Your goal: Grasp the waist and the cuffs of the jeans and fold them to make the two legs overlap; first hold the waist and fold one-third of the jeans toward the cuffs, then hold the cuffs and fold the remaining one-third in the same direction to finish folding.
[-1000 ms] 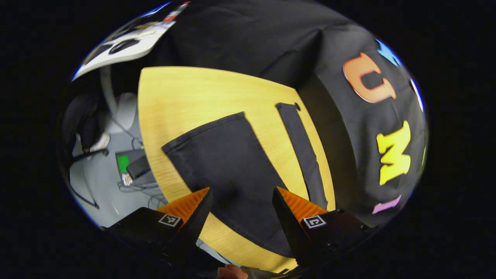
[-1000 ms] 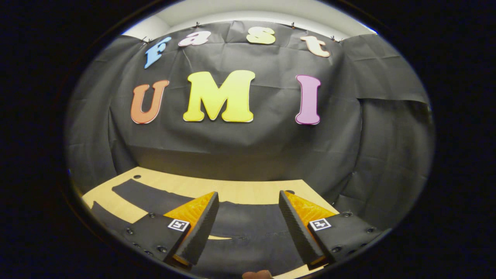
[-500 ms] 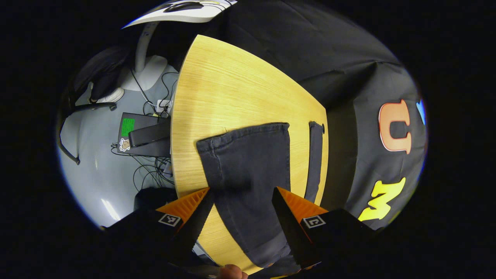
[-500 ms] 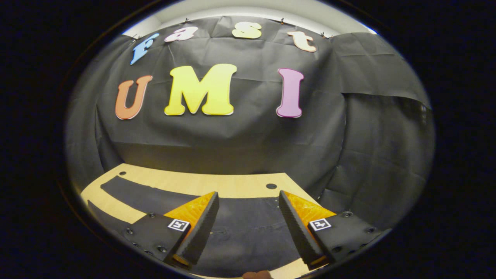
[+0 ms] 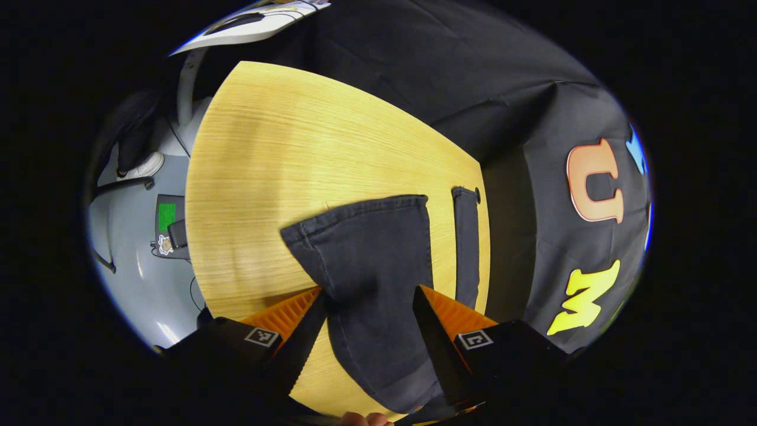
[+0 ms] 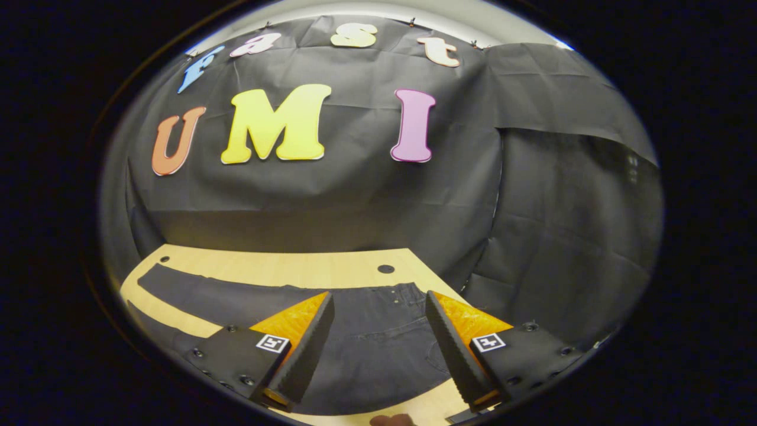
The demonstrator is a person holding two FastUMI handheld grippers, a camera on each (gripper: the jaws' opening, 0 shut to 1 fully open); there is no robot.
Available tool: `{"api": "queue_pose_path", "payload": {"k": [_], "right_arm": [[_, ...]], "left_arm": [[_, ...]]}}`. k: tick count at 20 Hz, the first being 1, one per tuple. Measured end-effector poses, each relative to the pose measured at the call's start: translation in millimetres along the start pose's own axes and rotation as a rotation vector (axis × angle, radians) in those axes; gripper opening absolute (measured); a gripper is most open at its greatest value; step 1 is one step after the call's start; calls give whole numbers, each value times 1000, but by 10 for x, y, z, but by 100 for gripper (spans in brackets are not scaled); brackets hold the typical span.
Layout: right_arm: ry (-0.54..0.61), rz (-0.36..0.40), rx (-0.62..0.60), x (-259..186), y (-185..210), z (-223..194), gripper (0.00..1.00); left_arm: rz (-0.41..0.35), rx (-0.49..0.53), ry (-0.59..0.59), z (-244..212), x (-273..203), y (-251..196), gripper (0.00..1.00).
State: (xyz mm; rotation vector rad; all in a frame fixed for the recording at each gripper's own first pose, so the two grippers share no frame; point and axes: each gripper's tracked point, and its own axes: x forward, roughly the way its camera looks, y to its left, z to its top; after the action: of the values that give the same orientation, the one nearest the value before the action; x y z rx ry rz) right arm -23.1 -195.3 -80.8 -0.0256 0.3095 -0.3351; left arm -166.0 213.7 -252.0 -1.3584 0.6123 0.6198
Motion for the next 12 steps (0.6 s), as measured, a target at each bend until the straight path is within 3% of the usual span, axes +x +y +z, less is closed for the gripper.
{"api": "queue_pose_path", "payload": {"k": [1,2,4,5,9,11,12], "right_arm": [[16,-21,13,40,-68,-46,96],[30,-26,23,61,-107,-81,96],[83,-26,51,140,-174,-192,94],[127,-17,80,180,-210,-284,98],[420,31,351,285,-428,-874,94],[603,-40,590,281,-706,-1262,99],[638,-89,667,310,-882,-1377,94]], "left_arm": [[35,35,5,-5,53,78,90],[66,40,11,-14,41,197,97],[85,-9,6,-16,92,230,42],[68,-38,9,2,100,184,15],[53,-66,31,-6,112,236,6],[48,-83,30,0,119,216,6],[44,-92,28,3,121,215,5]]}}
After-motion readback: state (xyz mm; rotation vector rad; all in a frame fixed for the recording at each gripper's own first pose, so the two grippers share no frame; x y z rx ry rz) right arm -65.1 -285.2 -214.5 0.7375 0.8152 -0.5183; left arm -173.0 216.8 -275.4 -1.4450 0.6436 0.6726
